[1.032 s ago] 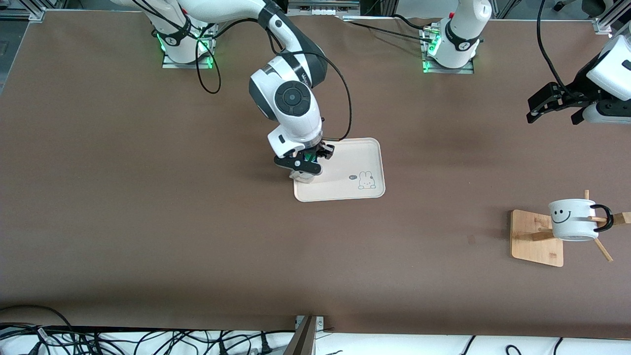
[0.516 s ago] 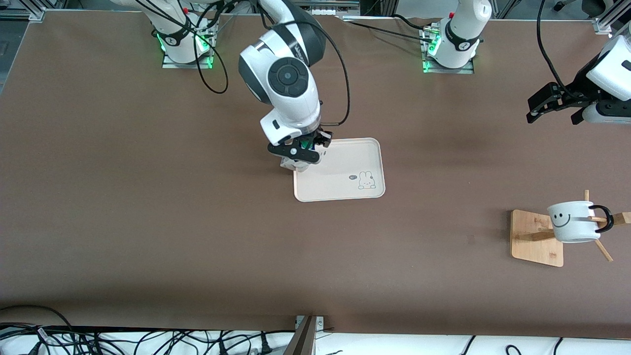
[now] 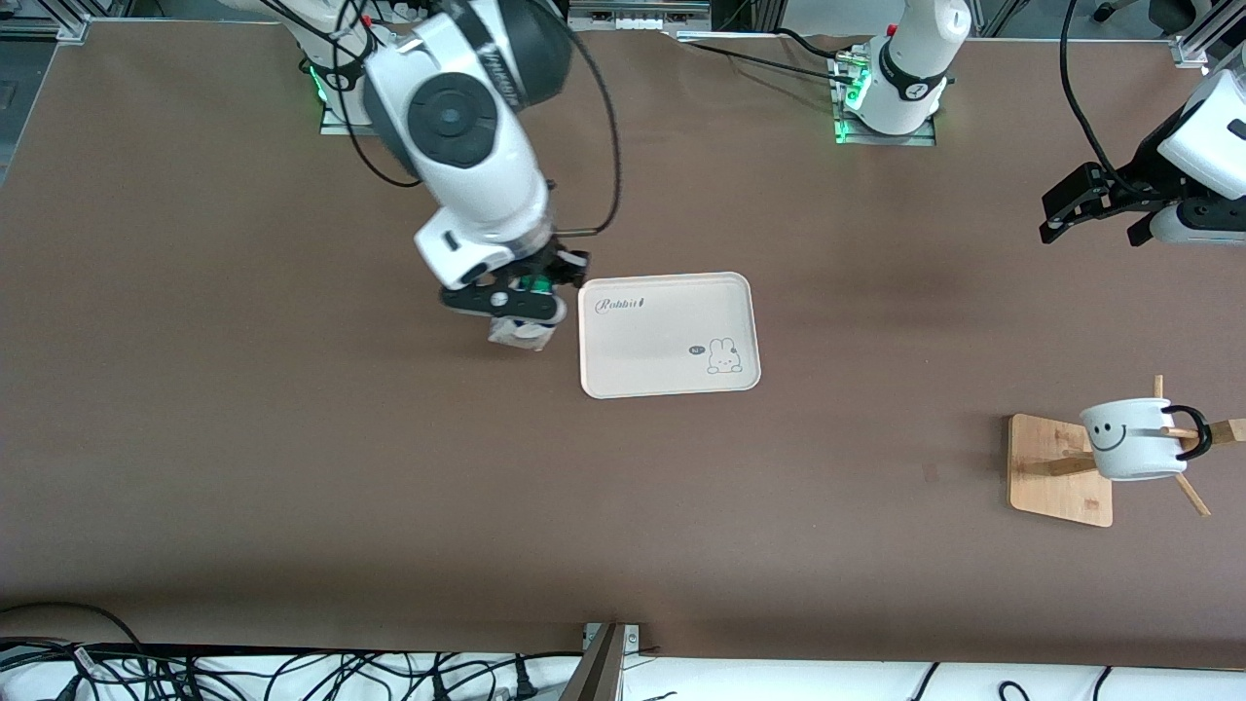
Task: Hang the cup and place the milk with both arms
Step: 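Lift the carton off the tray and carry it with the right gripper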
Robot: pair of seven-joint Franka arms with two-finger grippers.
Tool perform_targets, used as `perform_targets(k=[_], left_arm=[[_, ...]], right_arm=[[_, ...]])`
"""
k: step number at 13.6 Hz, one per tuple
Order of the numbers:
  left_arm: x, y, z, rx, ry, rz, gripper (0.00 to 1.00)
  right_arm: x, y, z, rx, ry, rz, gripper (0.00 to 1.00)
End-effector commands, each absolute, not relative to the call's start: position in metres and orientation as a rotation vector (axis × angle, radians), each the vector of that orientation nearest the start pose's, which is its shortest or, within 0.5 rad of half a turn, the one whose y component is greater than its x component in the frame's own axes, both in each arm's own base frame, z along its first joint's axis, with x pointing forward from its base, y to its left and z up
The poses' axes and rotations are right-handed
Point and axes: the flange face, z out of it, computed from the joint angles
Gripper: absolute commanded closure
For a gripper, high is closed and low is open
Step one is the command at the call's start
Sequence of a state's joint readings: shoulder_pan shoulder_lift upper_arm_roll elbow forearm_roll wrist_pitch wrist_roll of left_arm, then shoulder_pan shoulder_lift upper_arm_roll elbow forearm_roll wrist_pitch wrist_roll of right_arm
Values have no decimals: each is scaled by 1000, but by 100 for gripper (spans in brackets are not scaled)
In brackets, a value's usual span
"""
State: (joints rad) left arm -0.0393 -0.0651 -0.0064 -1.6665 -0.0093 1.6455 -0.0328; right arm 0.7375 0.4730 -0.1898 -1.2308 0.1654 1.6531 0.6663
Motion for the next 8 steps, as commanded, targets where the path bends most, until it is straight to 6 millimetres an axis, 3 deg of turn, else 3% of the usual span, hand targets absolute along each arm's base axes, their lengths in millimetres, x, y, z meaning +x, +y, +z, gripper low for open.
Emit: perform_targets(k=[1,4,8], left_arm=[[543,-27,627,-3139,39,-60,0],[543,-27,627,-3139,39,-60,0],[543,-27,627,-3139,39,-60,0]], right_arm=[[582,337,530,-3077,76,164,100],[610,262,532,-3060,-59,220,100],[644,167,513,-3038,-201,257,100]])
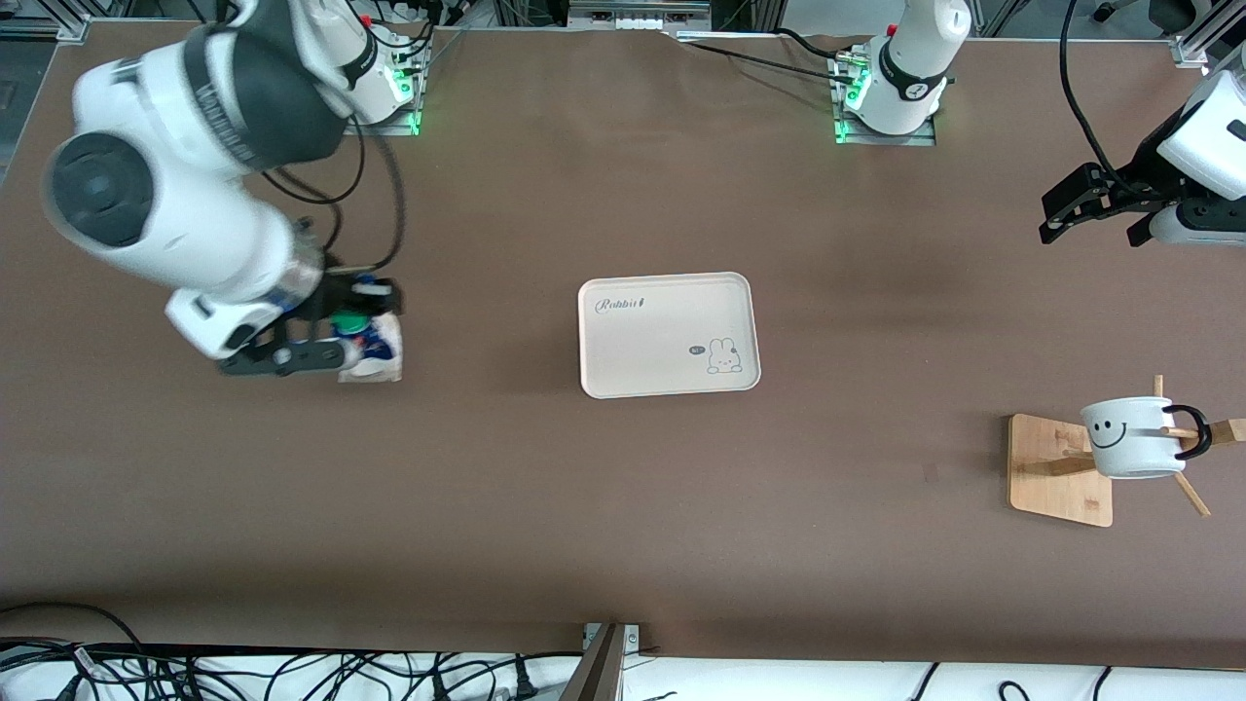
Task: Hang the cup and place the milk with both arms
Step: 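Lift the carton off the tray and carry it with the right gripper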
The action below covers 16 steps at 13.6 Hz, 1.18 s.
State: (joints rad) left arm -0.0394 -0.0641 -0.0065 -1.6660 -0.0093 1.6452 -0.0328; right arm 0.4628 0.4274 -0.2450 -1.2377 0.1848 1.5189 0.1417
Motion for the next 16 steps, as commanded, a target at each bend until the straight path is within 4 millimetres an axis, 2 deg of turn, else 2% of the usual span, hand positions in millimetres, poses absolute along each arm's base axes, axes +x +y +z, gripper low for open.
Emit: perform_targets(k=[1,3,5,14,16], left_arm=[[543,-27,627,-3139,39,-60,0],[543,-27,627,-3140,39,-60,0],[543,-27,627,-3140,39,-60,0],[543,-27,627,-3140,36,-60,0],[543,-27,627,-3140,34,-58,0]], right_arm=[[650,150,503,-3036,-223,268,100],[660,124,485,-3029,-205,301,100],[660,110,458,-3027,-173,377,100],[642,100,410,-3018,-136,560,100],[639,86,392,-3002,-100,598,100]])
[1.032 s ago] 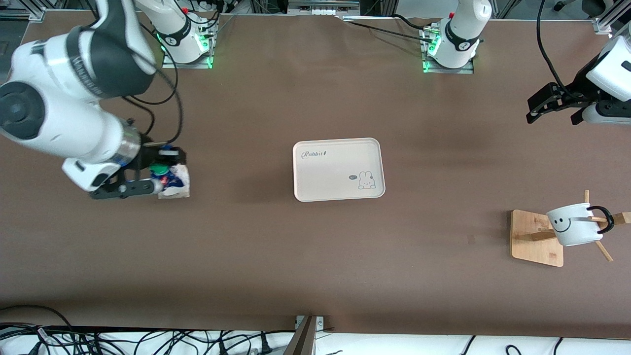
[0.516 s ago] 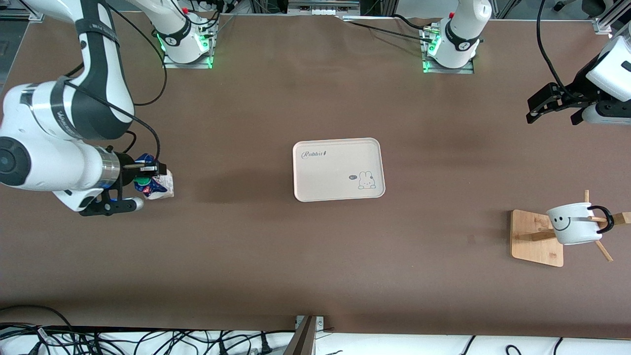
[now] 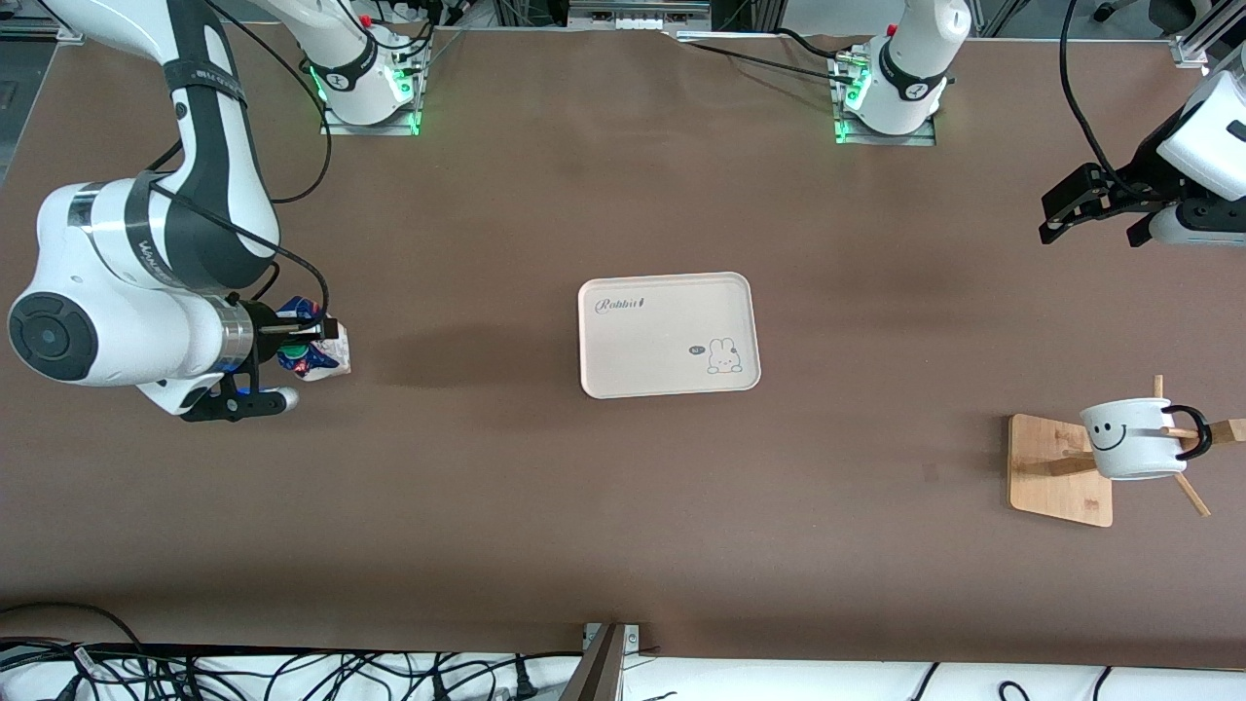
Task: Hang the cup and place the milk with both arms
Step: 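Lift the carton off the tray and carry it with the right gripper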
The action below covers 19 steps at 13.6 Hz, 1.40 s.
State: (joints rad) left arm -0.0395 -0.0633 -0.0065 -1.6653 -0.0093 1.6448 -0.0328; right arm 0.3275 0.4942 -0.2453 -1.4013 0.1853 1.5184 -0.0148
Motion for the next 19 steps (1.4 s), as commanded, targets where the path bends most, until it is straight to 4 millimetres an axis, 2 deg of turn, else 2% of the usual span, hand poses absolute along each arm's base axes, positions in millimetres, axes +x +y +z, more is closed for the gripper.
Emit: perform_targets(k=[1,4,6,9,19], left_arm=[[543,-27,627,-3140,36,-58,0],[543,-27,627,-3140,34,-58,0],[543,-27,627,-3140,34,-58,0],[543,-27,627,-3140,34,-58,0],[543,-27,627,-3140,34,-58,0]], right_arm=[[639,78,387,-2996,-82,603,100],[633,65,362,-2986,-119,577,100],[631,57,357,-2990,-124,548,100],[630,56,355,-2992,-130,548,100],[616,39,314,-2977,-103,607,100]])
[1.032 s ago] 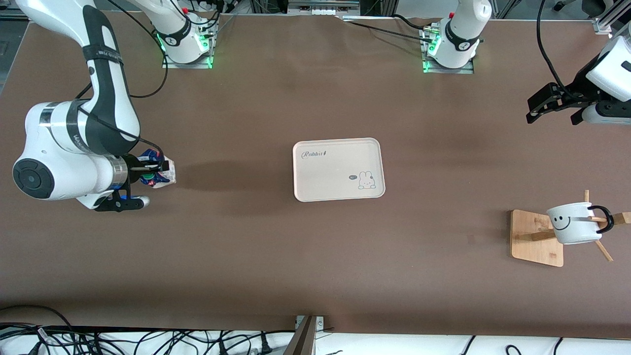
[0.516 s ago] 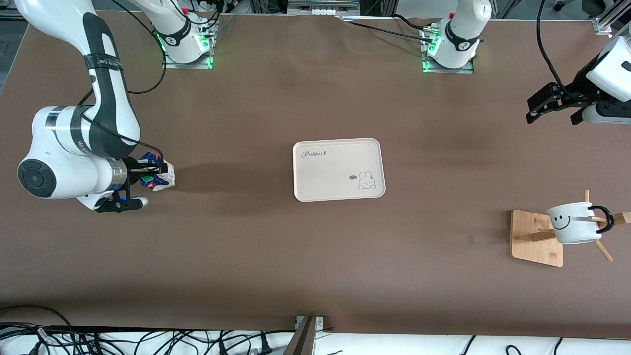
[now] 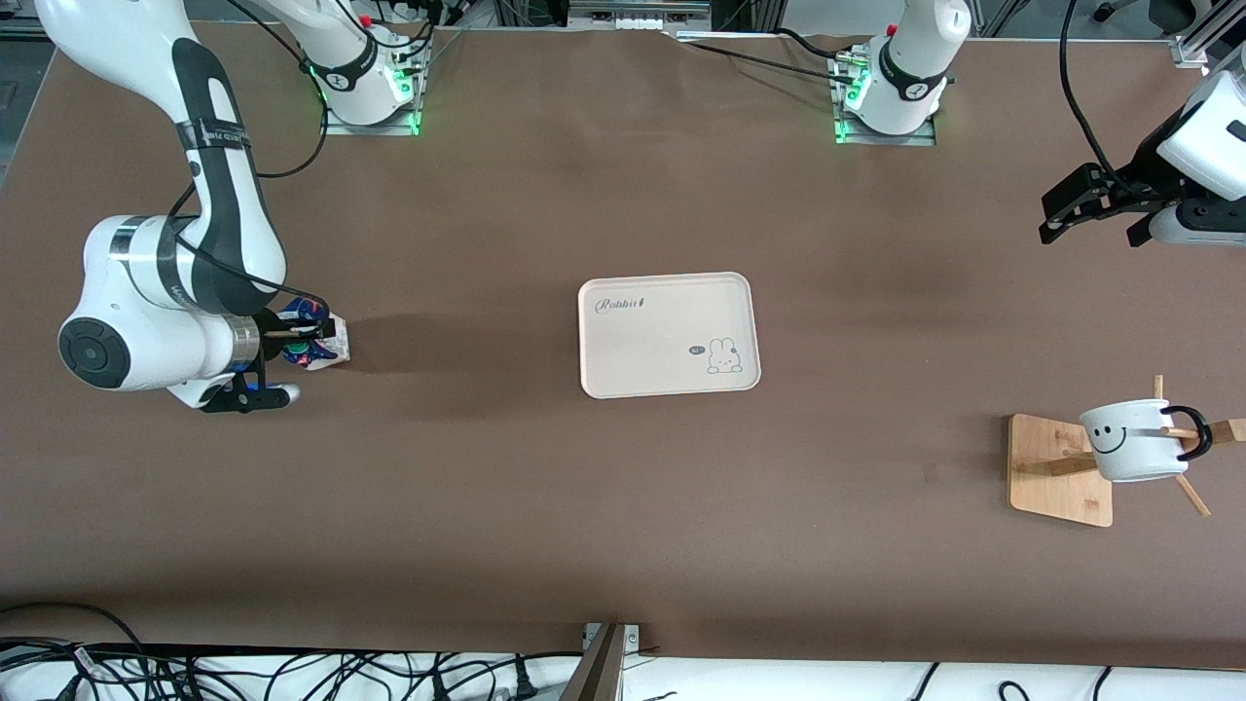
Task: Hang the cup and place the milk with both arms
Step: 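Lift the carton off the tray and carry it with the right gripper, then lower the carton onto the table and open the right gripper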
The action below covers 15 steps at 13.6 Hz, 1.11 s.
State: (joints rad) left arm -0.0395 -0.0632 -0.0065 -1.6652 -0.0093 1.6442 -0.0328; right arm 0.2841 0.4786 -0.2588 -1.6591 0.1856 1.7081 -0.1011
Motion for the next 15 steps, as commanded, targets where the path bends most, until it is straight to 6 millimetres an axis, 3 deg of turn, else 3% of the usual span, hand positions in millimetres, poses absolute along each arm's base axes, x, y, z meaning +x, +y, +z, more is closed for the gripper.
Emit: perform_targets(k=[1,4,5,6,9,12,15], left_arm=[[543,-27,627,-3140,34,-58,0],[543,-27,627,-3140,34,-58,0],[543,-27,627,-3140,34,-58,0],[543,-27,627,-3140,34,-58,0],[543,-27,627,-3140,36,-58,0],[543,-27,627,-3140,36,-58,0],[543,-27,627,-3140,36,-58,0]], right_arm=[[616,36,312,-2975,-93,613,100],[617,35,308,-2975,-87,620,100],[617,35,308,-2974,-86,619,74],[617,36,308,-2961,-79,617,1],[616,38,319,-2949,-81,617,0],[610,36,345,-2932,-90,633,0],[608,23,357,-2921,-134,613,0]])
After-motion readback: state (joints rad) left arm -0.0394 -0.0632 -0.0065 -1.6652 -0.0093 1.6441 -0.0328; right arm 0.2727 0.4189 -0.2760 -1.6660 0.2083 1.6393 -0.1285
